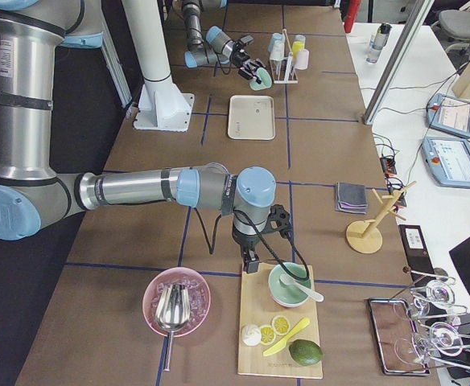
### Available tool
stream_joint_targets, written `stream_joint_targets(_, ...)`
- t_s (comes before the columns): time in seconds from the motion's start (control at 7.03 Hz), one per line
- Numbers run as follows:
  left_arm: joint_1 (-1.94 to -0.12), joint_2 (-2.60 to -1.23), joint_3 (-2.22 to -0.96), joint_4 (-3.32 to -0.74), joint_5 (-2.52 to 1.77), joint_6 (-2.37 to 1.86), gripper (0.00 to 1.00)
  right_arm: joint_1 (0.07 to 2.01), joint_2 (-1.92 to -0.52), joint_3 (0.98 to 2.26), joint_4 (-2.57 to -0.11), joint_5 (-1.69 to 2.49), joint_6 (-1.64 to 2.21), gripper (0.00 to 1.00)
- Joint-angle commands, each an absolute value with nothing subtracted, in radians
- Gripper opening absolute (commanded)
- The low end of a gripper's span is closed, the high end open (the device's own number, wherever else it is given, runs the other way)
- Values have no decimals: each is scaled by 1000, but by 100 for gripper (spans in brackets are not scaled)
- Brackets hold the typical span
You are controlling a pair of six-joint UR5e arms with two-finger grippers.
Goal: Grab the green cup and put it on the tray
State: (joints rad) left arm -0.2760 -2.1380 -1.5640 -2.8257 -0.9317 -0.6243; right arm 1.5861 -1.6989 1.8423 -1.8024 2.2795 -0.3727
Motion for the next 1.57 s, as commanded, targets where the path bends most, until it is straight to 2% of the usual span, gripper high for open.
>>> stream_joint_targets(0.0,-273,-2151,-1502,-2827,-834,-624,70,1586,-1700,1842,-1802,2279,-373,100)
stream_joint_targets(0.28,-278,-2154,-1482,-2841,-831,-624,69,1586,-1700,1841,-1802,2278,-373,100)
stream_joint_targets(1.14,-275,-2250,-1171,-3024,-827,-624,69,1586,-1698,1838,-1802,2278,-373,100)
stream_joint_targets(1.42,-275,-2284,-1117,-3056,-830,-624,69,1586,-1697,1838,-1802,2276,-373,100)
